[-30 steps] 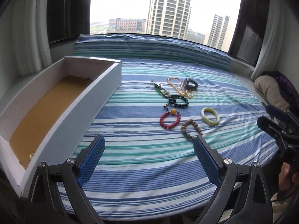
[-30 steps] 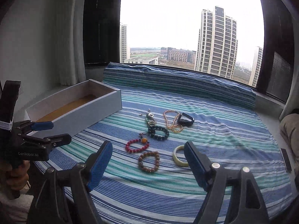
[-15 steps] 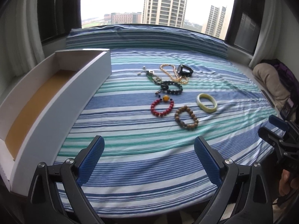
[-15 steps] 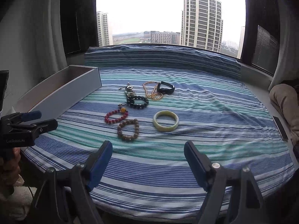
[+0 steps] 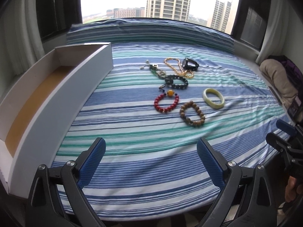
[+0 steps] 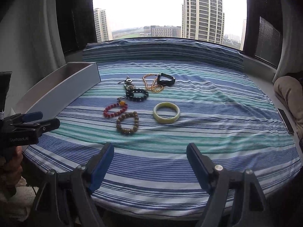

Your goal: Organize jewelry

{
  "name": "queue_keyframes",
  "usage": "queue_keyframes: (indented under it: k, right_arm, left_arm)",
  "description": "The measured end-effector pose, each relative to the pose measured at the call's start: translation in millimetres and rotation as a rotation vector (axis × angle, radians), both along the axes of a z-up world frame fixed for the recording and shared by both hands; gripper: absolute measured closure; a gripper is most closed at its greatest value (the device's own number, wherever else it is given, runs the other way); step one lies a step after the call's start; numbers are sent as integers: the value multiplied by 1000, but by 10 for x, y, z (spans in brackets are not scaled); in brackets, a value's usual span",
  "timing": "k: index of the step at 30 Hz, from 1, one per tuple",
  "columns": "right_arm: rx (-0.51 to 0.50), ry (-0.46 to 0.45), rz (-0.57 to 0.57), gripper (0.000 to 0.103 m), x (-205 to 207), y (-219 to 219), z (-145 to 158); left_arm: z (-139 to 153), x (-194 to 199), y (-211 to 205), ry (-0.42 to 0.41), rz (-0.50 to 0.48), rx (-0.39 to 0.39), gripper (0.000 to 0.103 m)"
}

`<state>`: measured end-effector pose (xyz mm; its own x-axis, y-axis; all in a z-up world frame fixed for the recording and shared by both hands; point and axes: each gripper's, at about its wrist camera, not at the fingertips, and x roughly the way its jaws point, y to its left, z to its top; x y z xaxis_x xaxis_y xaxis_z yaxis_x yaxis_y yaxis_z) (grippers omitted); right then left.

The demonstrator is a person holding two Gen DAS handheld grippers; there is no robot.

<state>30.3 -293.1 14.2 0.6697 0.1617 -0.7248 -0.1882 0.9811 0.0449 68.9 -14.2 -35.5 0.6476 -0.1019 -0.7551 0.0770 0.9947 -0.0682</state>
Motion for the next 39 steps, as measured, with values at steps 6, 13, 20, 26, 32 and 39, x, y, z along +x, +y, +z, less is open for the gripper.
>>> queue_keyframes:
  k: [6,13,20,26,32,39]
  right_arm:
    - [15,23,7,22,19,28,-38]
    - [21,37,5,22,19,34,-65]
    - [23,44,1,22,28,40,-59]
    - [19,49,8,22,23,79,-64]
    - [21,60,6,22,17,73,-103]
    - [31,70,-9,22,54,29,-137]
  left_arm:
    - [-47,36,8,20,15,13,6]
    - [-95,89,44,37,47,41,6]
    - [-113,95,31,39,45,65,6]
    - [-133,101,46,43,46,67,6]
    - [-168,124,51,57,45,69,6]
    - [-210,287,85,103,9,-20,6]
